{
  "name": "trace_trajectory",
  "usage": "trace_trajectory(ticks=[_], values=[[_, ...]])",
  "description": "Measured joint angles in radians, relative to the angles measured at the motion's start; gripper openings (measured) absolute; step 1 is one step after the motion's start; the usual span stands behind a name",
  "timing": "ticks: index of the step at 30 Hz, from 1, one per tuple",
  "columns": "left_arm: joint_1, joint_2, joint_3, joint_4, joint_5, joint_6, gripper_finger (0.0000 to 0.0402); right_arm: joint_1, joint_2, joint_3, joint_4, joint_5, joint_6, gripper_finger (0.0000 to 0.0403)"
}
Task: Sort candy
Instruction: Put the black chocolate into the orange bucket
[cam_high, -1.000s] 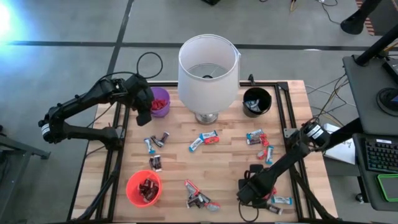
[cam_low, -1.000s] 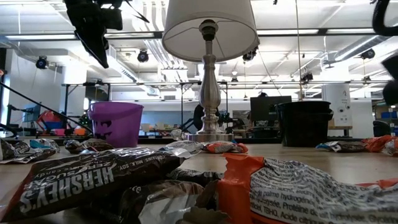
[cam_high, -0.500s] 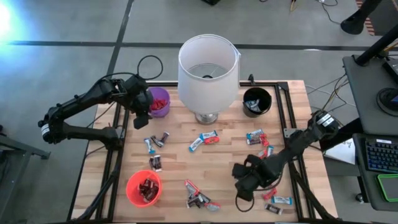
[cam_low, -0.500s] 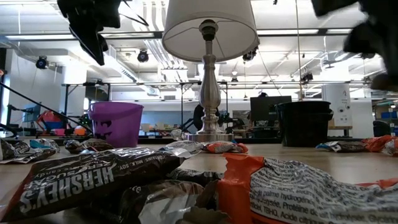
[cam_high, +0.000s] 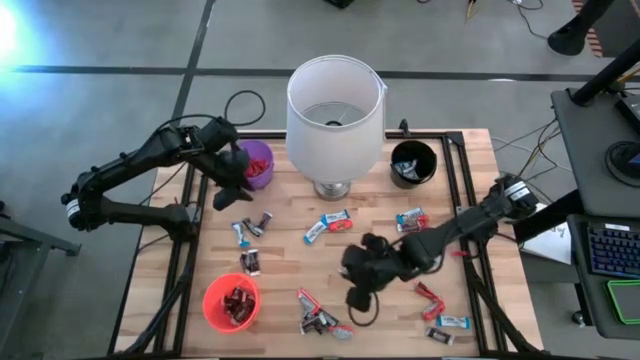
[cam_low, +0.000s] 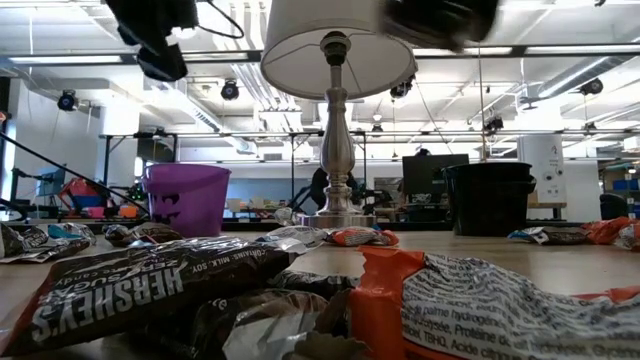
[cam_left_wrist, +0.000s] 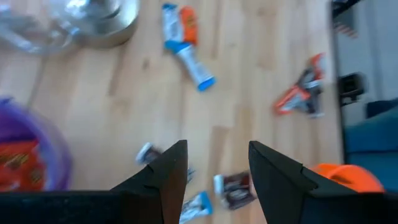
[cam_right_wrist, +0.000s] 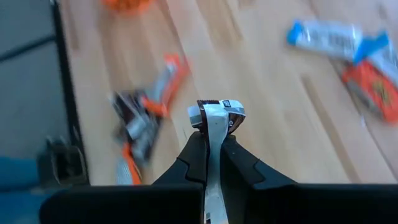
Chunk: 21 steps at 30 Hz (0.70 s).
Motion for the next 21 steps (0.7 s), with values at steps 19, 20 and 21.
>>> trace_trajectory(ticks=[19, 20, 21], values=[[-0.109, 0.000, 0.000, 0.156, 0.362, 0.004, 0.0152, -0.147, 0.049, 0.229, 0.351, 0.104, -0.265, 0.0013], [-0.121, 0.000, 0.000, 0.161, 0.365, 0.004, 0.0152, -0.149, 0.059, 0.246, 0.367, 0.115, -0.284, 0.0013], [-0.133, 0.000, 0.000, 0.168, 0.366, 0.004, 0.0152, -0.151, 0.071, 0.266, 0.379, 0.126, -0.304, 0.0013]])
